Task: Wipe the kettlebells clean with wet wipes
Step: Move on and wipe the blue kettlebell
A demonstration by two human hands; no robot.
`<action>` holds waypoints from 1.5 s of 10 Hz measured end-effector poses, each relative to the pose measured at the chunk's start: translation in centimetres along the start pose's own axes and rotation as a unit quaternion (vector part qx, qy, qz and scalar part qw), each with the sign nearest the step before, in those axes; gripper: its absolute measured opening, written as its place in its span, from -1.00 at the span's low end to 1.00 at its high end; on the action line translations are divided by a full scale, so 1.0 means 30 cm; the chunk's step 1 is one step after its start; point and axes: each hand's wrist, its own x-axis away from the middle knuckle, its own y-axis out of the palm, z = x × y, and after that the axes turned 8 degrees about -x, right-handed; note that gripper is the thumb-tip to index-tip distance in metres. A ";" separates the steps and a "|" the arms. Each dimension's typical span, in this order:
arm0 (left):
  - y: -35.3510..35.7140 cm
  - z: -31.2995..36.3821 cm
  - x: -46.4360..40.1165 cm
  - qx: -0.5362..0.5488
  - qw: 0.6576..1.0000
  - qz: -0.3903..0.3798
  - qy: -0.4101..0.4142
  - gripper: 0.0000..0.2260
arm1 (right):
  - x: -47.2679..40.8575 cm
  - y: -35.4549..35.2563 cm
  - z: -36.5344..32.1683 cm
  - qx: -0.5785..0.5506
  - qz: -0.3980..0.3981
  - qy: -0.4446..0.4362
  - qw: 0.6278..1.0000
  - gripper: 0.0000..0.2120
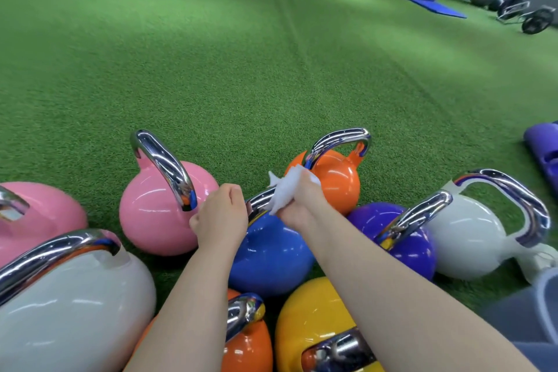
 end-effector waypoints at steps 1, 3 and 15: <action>0.001 -0.014 0.000 -0.007 1.000 0.005 0.001 -0.70 | -0.046 -0.140 0.052 -0.449 -0.001 0.136 0.883 -0.23; 0.030 -0.024 -0.026 -0.012 1.000 0.007 0.000 -0.71 | -0.028 -0.238 0.152 -0.443 -0.038 0.219 0.869 -0.74; 0.070 -0.038 -0.070 -0.058 0.998 0.000 0.027 -0.70 | -0.040 -0.189 0.288 -0.028 0.130 -0.254 0.958 -0.79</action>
